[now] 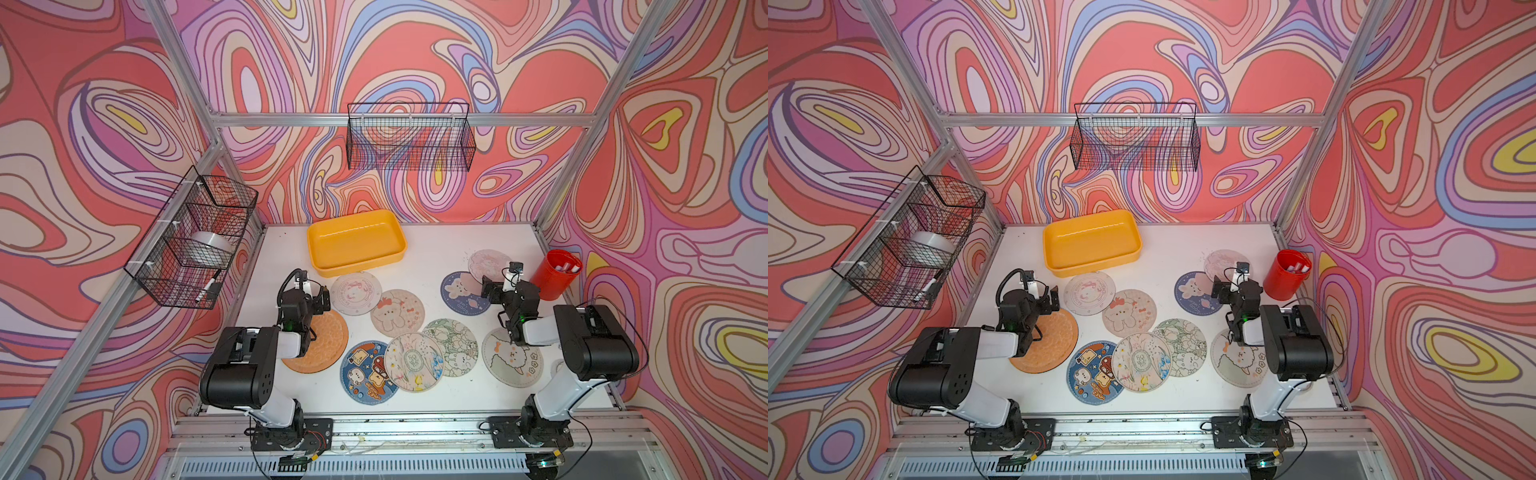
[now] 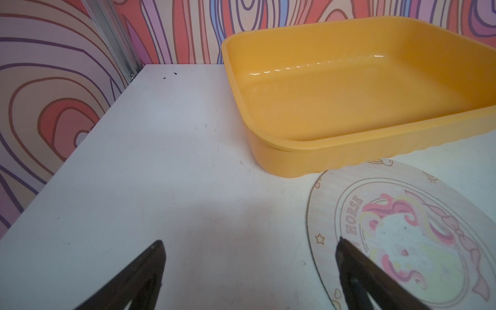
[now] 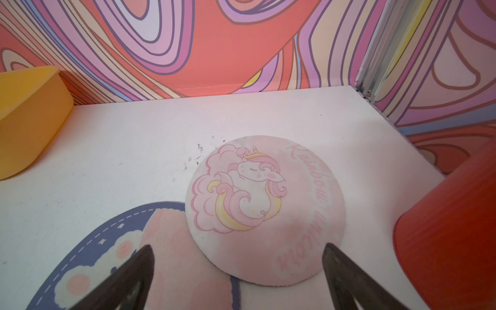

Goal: Put the coasters into the storage box
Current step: Move the storage box to the center of the board.

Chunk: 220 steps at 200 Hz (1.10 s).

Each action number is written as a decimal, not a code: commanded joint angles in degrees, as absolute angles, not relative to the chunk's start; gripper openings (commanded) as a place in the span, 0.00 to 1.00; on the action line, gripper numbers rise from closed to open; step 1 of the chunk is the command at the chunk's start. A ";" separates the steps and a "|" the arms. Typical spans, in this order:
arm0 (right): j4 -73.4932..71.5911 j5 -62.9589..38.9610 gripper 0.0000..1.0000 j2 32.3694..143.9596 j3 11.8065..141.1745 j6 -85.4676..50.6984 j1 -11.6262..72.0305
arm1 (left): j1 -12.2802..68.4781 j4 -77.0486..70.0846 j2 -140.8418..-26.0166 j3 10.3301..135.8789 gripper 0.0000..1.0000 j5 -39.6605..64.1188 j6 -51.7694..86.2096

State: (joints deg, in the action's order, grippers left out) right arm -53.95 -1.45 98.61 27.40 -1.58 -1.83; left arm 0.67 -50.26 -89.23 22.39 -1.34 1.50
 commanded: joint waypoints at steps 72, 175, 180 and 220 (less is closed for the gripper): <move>-34.77 -3.09 0.98 92.79 34.95 -1.63 -1.58 | 0.53 -39.14 -78.53 23.69 1.00 -4.00 1.41; -0.74 -5.06 0.98 85.84 47.83 -7.26 -0.05 | -0.07 3.06 -93.04 60.15 1.00 -2.86 9.54; -0.19 -5.27 0.98 85.62 47.76 -7.58 0.19 | -0.22 4.44 -94.59 62.43 1.00 -2.05 10.00; 2.51 -6.19 0.98 85.58 48.05 -8.54 2.32 | -1.13 15.51 -105.85 77.74 0.93 1.38 13.10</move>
